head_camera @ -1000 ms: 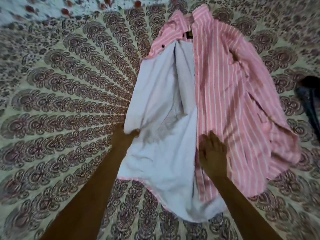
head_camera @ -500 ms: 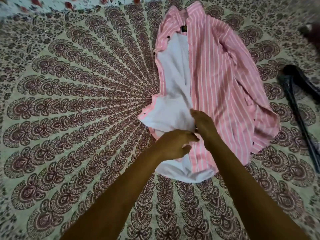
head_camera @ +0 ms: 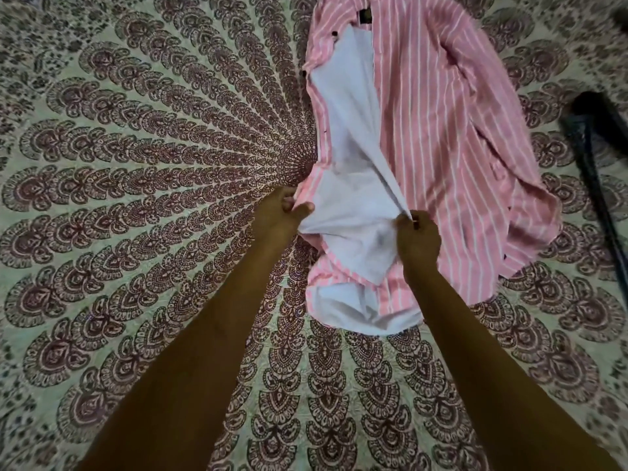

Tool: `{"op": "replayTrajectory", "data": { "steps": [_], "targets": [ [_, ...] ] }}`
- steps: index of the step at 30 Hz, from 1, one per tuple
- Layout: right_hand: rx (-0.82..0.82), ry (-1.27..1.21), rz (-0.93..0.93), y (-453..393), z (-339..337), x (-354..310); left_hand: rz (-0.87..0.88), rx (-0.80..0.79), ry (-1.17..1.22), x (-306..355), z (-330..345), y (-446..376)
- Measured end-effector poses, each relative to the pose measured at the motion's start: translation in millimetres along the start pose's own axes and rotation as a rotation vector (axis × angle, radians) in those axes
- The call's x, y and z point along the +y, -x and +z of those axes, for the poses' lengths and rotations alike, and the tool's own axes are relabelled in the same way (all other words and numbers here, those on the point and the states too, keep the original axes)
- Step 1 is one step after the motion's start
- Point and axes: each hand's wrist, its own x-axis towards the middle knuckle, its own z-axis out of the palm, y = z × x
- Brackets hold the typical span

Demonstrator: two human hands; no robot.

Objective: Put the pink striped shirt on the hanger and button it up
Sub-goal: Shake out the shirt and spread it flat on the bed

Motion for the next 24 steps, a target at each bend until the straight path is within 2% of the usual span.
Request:
{"op": "replayTrajectory", "data": {
  "steps": [2, 4, 6, 8, 9, 11, 13, 15, 17, 19, 21, 24],
  "targets": [
    [0.089, 0.121, -0.147, 3, -6, -1, 0.209, 0.15, -0.126, 9, 5, 8],
    [0.036, 0.017, -0.252, 7, -11, -16, 0.472, 0.21, -0.333, 20, 10, 21],
    [-0.225, -0.216, -0.129, 11, -16, -43, 0.715, 0.085, -0.446, 29, 18, 36],
    [-0.478, -0.261, 0.07, 12, -22, -66, 0.811, -0.182, -0.448, 31, 26, 44],
    [-0.536, -0.213, 0.086, 11, -22, -69, 0.795, -0.301, -0.429, 31, 27, 45],
    [-0.472, -0.193, 0.031, 6, -20, -63, 0.713, -0.427, -0.393, 28, 26, 43],
    [-0.342, -0.276, 0.049, -3, -21, -49, 0.631, -0.377, -0.337, 24, 22, 40],
    [-0.185, -0.357, 0.128, -13, -27, -39, 0.564, -0.183, -0.329, 20, 17, 34],
    [-0.095, -0.405, 0.18, -19, -30, -33, 0.483, -0.064, -0.533, 13, 14, 23],
    [-0.044, -0.435, 0.181, -18, -33, -30, 0.39, -0.178, -0.725, 4, 17, 15],
    [-0.062, -0.46, 0.157, -14, -35, -30, 0.343, -0.319, -0.741, -4, 26, 10],
    [-0.238, -0.411, 0.095, -6, -36, -28, 0.338, -0.301, -0.667, -9, 35, 11]
  ]
}}
